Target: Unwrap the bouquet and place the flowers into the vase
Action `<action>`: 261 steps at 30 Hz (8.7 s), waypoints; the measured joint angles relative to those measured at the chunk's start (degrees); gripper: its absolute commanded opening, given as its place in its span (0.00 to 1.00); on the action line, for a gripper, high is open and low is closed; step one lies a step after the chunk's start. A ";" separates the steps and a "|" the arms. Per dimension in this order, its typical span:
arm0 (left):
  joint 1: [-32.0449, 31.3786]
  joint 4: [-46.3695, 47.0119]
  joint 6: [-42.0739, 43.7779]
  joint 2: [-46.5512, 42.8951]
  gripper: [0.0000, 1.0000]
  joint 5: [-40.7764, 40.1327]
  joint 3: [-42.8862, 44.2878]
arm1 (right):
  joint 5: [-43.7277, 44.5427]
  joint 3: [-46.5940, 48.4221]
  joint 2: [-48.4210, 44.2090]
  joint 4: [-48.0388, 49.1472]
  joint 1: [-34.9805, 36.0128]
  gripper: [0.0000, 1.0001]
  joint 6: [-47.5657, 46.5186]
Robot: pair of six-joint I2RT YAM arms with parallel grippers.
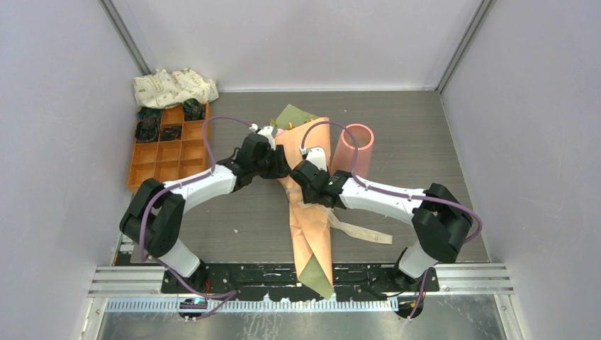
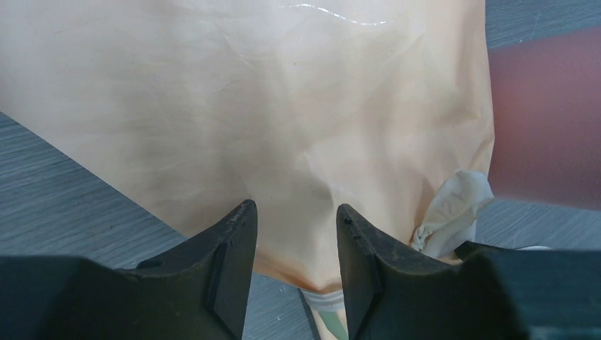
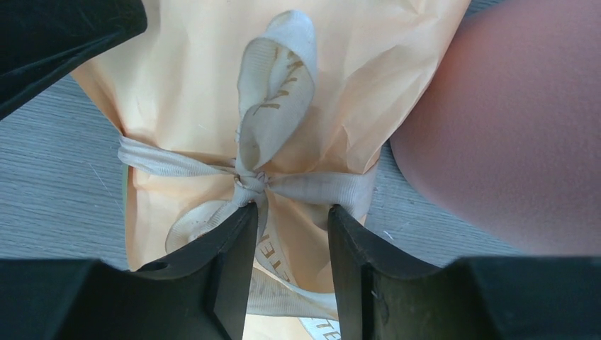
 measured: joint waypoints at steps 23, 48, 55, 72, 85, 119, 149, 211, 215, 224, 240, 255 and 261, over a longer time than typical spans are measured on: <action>0.00 2.16 0.00 4.66 0.46 0.46 1.57 | -1.27 -1.97 -1.95 -2.21 4.20 0.23 3.23; -0.02 9.20 -1.70 18.08 0.45 2.10 8.17 | 6.62 11.39 -15.98 -16.83 12.15 0.01 3.26; 0.00 12.26 -2.47 20.20 0.45 2.36 8.46 | 8.85 13.81 -18.08 -20.57 13.20 0.01 3.30; 0.00 15.87 -3.08 22.14 0.45 2.38 8.90 | 18.75 28.94 -27.58 -29.42 18.84 0.01 1.66; -0.02 0.70 2.01 -1.29 0.68 3.56 5.16 | 22.45 20.90 -35.76 -36.94 18.86 0.01 7.76; -8.96 -5.03 27.50 8.76 0.44 8.17 9.73 | 20.28 13.31 -40.17 -31.85 18.86 0.03 9.55; -1.84 -17.20 14.16 -20.46 0.40 -14.60 1.79 | 15.56 7.26 -33.29 -25.88 18.86 0.51 10.43; -13.20 -11.13 20.48 -6.49 0.06 -36.33 5.46 | 15.41 -0.70 -39.30 -20.48 18.86 0.61 13.97; -9.77 -12.02 16.15 -12.81 0.06 -39.74 1.70 | 15.32 -0.76 -37.16 -19.12 18.86 0.65 13.73; -7.06 -19.39 9.77 -25.66 0.06 -44.94 -1.95 | 15.06 0.26 -25.62 -16.33 18.84 0.66 11.47; -1.44 -40.06 3.02 -44.89 0.10 -57.99 6.97 | 12.37 7.17 -12.04 -11.58 17.68 0.67 7.50; -1.42 -47.28 7.72 -44.81 0.11 -67.19 20.26 | 10.67 13.16 -6.88 -10.45 15.82 0.67 5.64; -1.29 -45.57 7.50 -45.92 0.10 -64.46 17.49 | 6.78 19.32 -0.87 -9.49 10.27 0.68 5.27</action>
